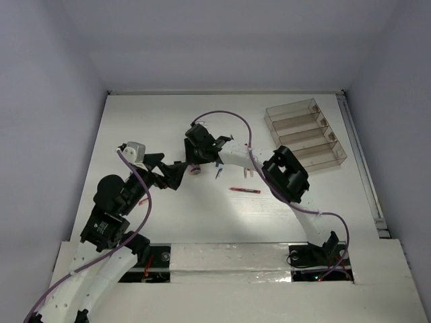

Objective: Sort the stationery into containers
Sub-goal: Pick up the stationery from the center of the board, then place the stationery in the storage box.

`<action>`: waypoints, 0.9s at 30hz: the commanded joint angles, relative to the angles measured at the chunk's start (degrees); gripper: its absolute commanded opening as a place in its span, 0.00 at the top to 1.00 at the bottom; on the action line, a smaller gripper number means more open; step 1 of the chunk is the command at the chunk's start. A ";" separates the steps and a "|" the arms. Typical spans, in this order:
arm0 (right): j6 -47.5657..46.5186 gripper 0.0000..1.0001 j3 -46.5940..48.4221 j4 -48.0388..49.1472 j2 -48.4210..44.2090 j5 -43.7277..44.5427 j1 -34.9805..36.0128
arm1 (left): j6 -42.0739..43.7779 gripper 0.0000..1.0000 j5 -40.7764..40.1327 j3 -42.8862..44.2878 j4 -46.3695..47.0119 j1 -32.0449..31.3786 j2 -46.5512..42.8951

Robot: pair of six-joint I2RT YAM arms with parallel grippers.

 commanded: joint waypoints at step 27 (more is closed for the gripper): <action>7.66 0.71 -30.92 25.78 -34.36 18.00 -29.49 | 1.27 0.01 -0.14 2.38 1.55 0.02 0.52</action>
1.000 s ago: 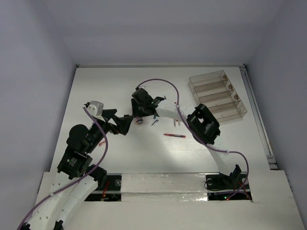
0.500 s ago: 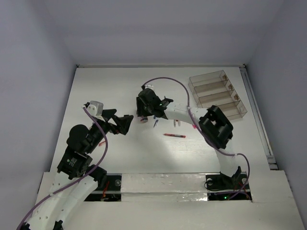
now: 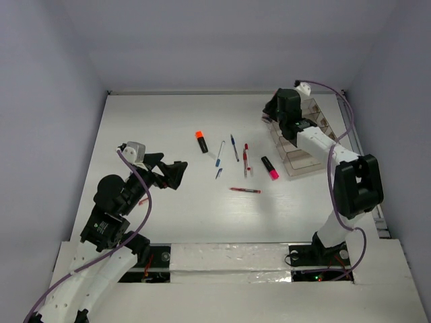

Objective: Sort the stationery into containers
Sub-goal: Place the stationery in the storage box.

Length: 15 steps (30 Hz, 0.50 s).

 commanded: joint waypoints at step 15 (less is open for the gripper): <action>20.64 0.74 5.31 2.04 10.69 13.52 -10.95 | 0.92 0.01 1.07 2.30 1.74 0.18 1.50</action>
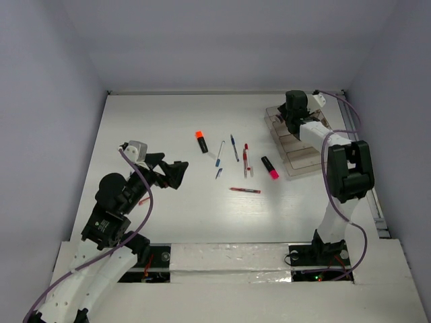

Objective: Sort the stationery into containers
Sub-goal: Place the stationery in the storage box, then pick up the stationery from the center of the board.

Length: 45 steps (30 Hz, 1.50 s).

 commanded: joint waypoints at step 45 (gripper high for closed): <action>-4.52 0.47 -0.38 16.41 -2.32 -25.78 -2.89 | 0.46 0.01 1.42 2.38 2.34 0.70 2.68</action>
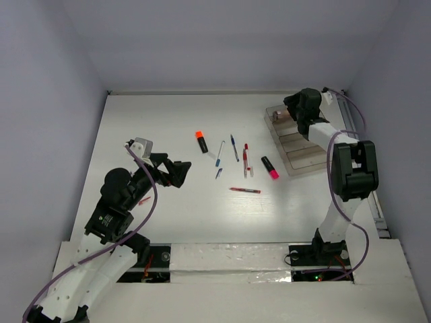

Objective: Sort the stationery into containers
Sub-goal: Pick up the stationery from the center of the board.

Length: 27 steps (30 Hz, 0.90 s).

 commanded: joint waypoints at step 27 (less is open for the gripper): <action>-47.96 0.27 53.54 -43.83 30.67 -6.95 35.57 | -0.27 0.01 -0.05 2.63 1.96 6.44 -1.22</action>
